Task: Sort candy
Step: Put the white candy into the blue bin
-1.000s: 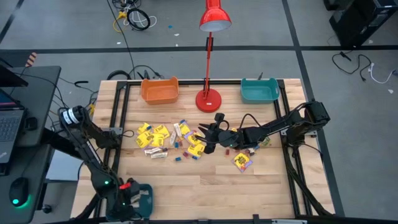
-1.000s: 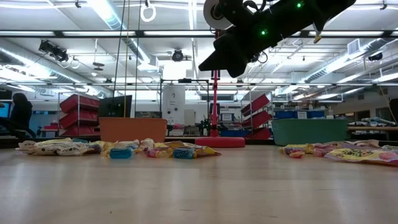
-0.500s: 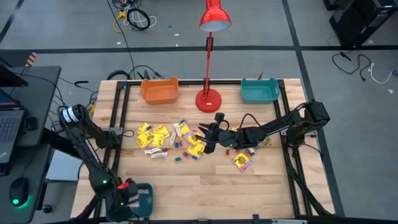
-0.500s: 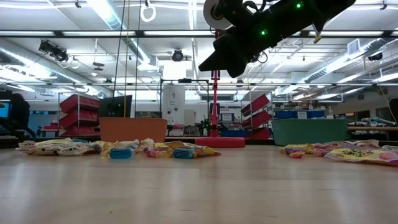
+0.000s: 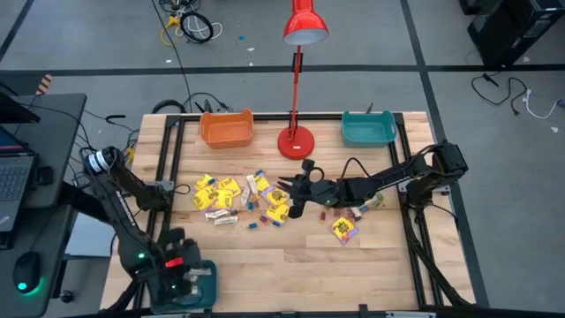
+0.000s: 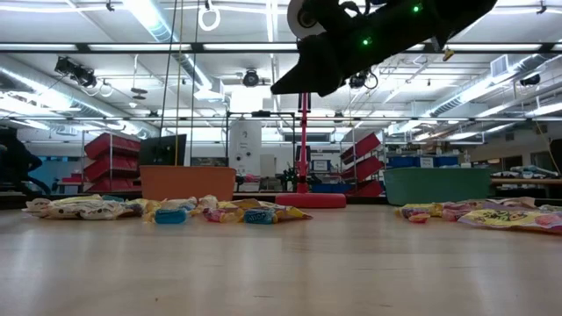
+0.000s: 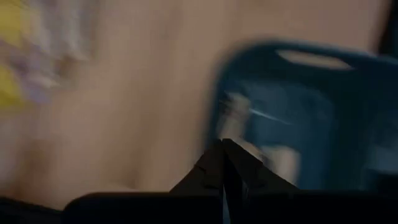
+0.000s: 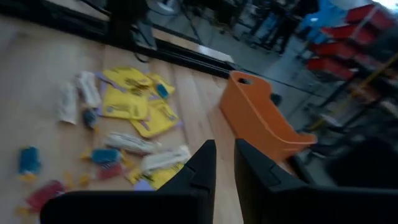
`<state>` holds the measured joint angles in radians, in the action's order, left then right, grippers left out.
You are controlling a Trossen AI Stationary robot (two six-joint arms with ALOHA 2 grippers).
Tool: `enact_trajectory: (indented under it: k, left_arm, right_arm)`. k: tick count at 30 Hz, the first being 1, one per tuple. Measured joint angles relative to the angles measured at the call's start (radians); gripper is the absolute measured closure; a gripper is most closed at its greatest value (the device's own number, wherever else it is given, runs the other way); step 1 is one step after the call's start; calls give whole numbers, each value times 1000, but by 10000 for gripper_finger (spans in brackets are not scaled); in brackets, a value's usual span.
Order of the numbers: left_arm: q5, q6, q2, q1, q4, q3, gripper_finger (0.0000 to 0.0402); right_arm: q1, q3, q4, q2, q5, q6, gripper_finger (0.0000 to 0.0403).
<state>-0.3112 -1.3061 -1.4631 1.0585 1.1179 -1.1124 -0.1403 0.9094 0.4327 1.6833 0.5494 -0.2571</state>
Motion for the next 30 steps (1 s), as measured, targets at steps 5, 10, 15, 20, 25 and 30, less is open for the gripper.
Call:
enact_trajectory:
  k: [5,10,15,20,25,30]
  left_arm:
    - [-129,112,0,-98,168,-14,401]
    - [-251,274,0,-194,226,-14,401]
    - [-312,449,38,-279,183,3,401]
    - [-358,626,134,-353,54,72,401]
    - [-378,748,268,-418,-100,187,401]
    - [-474,783,383,-462,-210,286,401]
  right_arm:
    - [43,38,-30,1,-117,36,380]
    - [73,81,-47,1,-183,46,399]
    - [87,131,-93,1,-211,46,401]
    - [99,150,-108,1,-212,56,402]
    - [110,151,-115,1,-224,98,402]
    - [121,151,-113,1,-280,159,402]
